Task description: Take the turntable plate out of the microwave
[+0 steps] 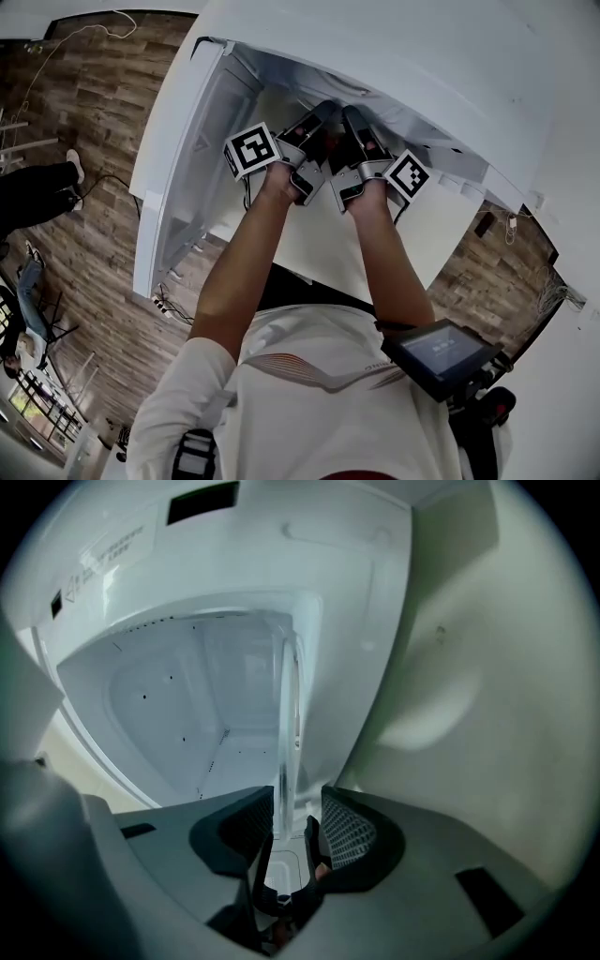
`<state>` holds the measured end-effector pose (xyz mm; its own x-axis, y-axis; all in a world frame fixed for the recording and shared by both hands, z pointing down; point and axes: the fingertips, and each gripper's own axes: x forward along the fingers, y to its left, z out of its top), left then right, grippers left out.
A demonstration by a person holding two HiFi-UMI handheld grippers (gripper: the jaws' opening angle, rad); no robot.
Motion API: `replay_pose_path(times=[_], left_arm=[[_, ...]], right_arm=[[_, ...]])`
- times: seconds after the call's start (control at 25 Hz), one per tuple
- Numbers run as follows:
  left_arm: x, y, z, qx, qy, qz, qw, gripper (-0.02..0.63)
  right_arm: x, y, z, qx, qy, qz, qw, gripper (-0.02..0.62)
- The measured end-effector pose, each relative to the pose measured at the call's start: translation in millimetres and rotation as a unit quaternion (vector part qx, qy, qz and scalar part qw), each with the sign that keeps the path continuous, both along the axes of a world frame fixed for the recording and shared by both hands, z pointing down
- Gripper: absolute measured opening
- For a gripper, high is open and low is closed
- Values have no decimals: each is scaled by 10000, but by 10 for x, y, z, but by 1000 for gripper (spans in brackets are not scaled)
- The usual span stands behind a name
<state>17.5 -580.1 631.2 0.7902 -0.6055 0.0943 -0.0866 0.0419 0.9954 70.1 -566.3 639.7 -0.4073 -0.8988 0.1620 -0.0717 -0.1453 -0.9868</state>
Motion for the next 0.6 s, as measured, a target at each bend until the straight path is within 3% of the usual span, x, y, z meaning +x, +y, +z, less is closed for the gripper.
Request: replay_pose_path(times=[0.32,0.6], left_arm=[[24,1,-10,37,-418,310,9986,63],[27,12,-9,-7,-89,194,9998,49]], right_arm=[[-28,14,18,27,-398,53,9992,91],[-25,16,-51,151,-269,45,9995,37]])
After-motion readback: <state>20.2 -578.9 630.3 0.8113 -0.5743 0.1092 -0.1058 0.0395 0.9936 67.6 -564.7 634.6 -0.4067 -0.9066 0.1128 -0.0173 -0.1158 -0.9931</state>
